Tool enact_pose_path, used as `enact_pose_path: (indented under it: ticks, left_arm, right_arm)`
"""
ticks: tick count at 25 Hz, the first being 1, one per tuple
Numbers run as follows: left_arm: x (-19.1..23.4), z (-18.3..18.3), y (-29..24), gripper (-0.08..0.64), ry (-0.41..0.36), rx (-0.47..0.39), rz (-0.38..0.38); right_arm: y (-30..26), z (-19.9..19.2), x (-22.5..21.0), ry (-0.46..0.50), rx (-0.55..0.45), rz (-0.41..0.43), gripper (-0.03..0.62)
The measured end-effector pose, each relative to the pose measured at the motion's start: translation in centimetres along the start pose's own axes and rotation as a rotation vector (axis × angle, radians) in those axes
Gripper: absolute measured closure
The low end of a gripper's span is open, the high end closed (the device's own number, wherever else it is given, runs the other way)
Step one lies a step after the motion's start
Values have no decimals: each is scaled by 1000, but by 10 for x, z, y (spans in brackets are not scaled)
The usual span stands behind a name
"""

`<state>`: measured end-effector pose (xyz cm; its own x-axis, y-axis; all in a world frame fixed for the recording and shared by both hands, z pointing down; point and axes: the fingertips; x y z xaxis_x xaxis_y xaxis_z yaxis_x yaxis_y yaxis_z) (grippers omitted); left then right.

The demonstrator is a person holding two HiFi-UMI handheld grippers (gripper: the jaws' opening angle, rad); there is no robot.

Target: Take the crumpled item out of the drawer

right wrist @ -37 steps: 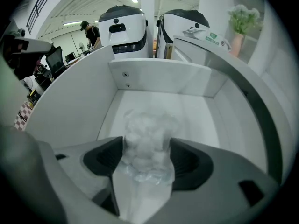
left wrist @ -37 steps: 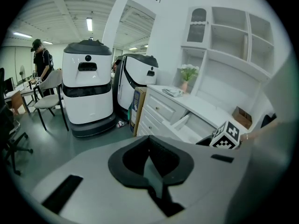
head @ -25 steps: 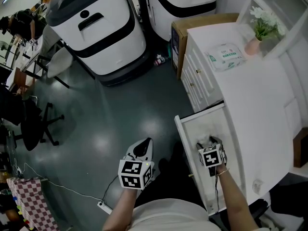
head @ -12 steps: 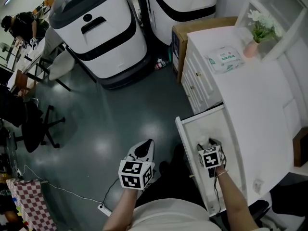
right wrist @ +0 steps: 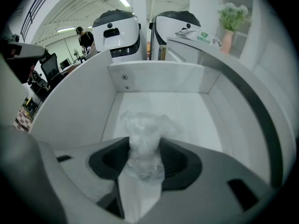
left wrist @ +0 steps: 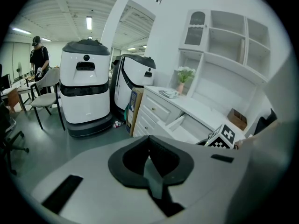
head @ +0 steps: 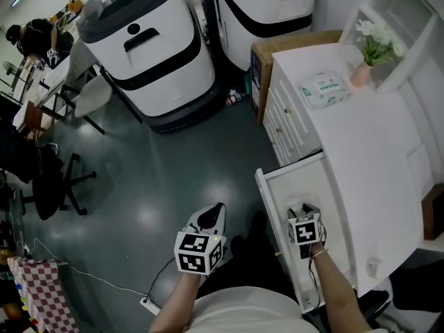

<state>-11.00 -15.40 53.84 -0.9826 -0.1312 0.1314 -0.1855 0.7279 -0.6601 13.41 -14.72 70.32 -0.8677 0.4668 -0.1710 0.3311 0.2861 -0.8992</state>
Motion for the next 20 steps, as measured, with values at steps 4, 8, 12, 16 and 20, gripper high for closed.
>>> enact_pose_path:
  ticks: [4,8,12,16,20]
  left_arm:
    - [-1,1,5,566,-4,-9,-8]
    - [-3,2,9,566,-9,-19,-19]
    - [-6,2,13,566,-17,-32,-34]
    - [-9,2,18,566,-27,-39,-46]
    - [-13,2,24,566,-32,-50,-56]
  right_arm:
    - [15,6,2,-78,-68,5,397]
    - [38,20,6,-125,-157,0,402]
    - [62,37,15,-139,-253,-4,402]
    - [89,52,25,-136,-340,-11,401]
    - [117,64,38,-112,-416,-16,402]
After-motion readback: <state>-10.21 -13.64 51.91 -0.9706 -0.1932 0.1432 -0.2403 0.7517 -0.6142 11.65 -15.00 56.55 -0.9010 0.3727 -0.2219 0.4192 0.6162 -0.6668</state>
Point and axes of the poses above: the fingertips, and each gripper's own axes: y backward along the fingers, x to its left, z out of its top, and after that the axes turned 11 degrees about z, right-handed
